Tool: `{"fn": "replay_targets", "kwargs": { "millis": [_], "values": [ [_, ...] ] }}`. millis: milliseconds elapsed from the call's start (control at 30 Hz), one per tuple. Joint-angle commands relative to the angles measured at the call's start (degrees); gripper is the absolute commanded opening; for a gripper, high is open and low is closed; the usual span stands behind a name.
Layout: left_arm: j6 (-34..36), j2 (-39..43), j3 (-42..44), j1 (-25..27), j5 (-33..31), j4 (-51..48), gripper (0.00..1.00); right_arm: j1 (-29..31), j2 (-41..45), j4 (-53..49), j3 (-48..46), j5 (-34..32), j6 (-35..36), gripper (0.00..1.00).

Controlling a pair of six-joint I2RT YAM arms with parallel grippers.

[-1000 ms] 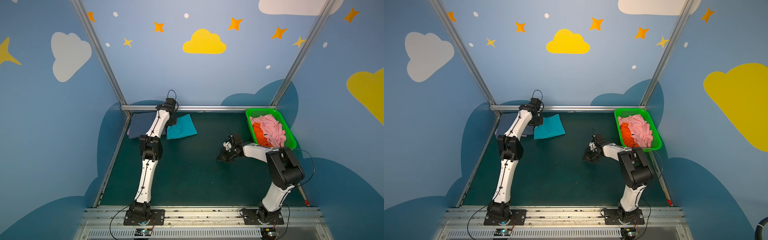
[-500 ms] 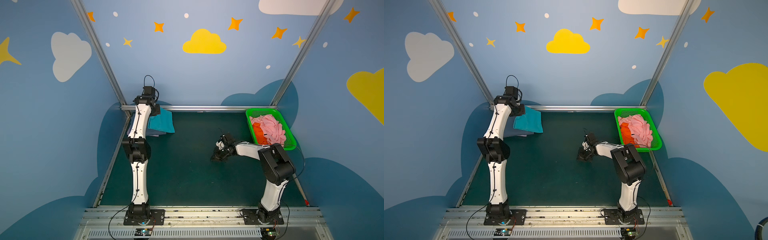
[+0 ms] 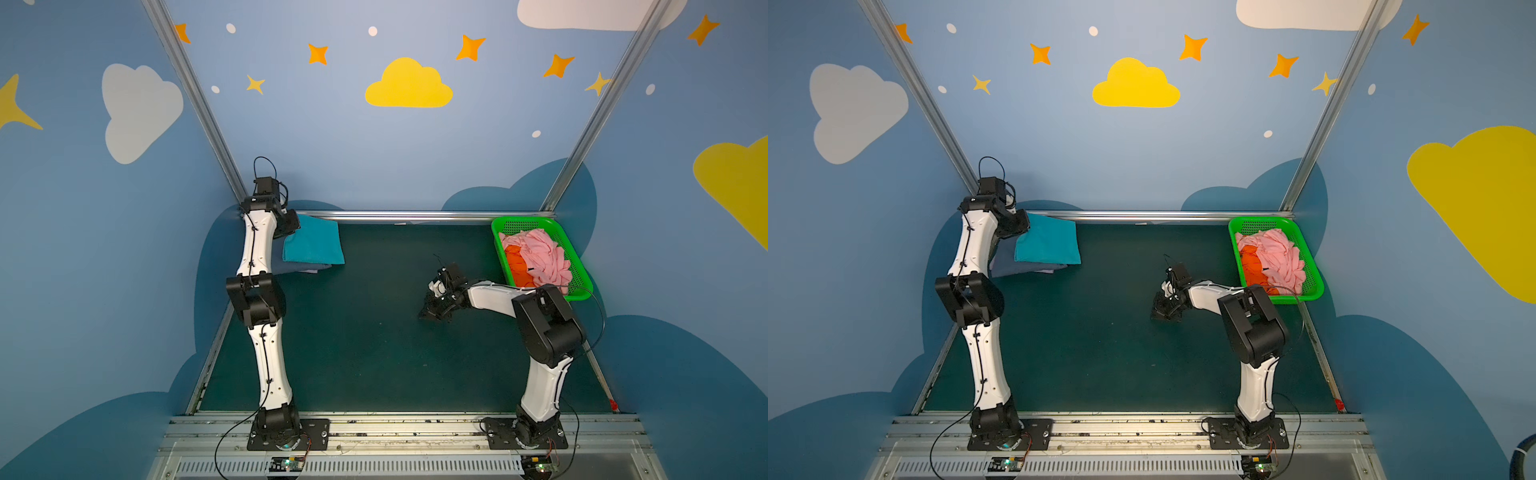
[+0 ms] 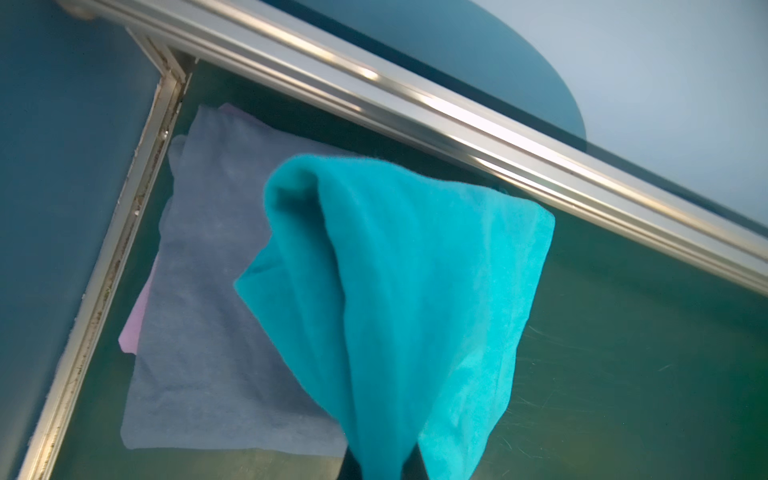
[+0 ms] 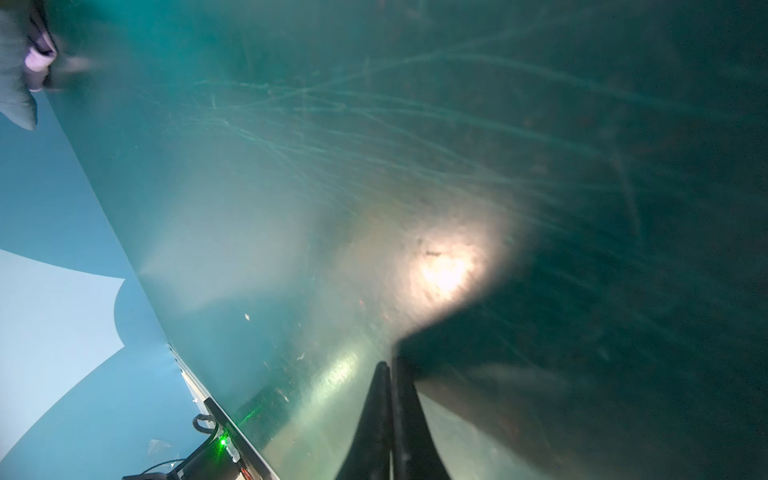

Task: Fold and stack the t-shirts
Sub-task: 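Carry the teal shirt with the left gripper onto the grey-blue shirt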

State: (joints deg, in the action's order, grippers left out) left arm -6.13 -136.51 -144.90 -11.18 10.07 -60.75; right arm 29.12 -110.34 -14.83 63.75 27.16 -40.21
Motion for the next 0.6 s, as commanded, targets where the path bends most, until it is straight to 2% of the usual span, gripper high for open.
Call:
{"fn": "replay_targets", "kwargs": {
  "millis": [0,267,367,400,467,567],
  "values": [
    [-2.5,0.0,-0.8,-2.4,7.1,2.9,0.04,0.7,-1.9,-1.9,0.7,-1.1,-0.1,0.06],
    [-5.1,-5.5,-2.3,-7.9,15.5,4.4,0.06,1.4,-3.4,-2.5,1.4,-1.4,-0.4,0.05],
    [-6.0,-8.2,-2.9,-8.9,17.0,4.4,0.29,1.7,-3.5,-2.6,1.8,-1.8,-0.7,0.05],
    [-5.9,-9.0,-3.5,-9.2,16.4,3.8,0.36,1.8,-3.6,-2.6,1.9,-1.8,-0.7,0.05],
    [-6.1,-9.7,-4.5,-9.3,12.4,2.3,0.40,1.9,-3.4,-2.7,2.0,-1.8,-0.8,0.05],
    [-7.7,-8.2,-4.6,-9.5,-1.0,0.7,0.39,2.0,-3.1,-2.6,1.7,-2.0,-0.8,0.05]
  ]
}}
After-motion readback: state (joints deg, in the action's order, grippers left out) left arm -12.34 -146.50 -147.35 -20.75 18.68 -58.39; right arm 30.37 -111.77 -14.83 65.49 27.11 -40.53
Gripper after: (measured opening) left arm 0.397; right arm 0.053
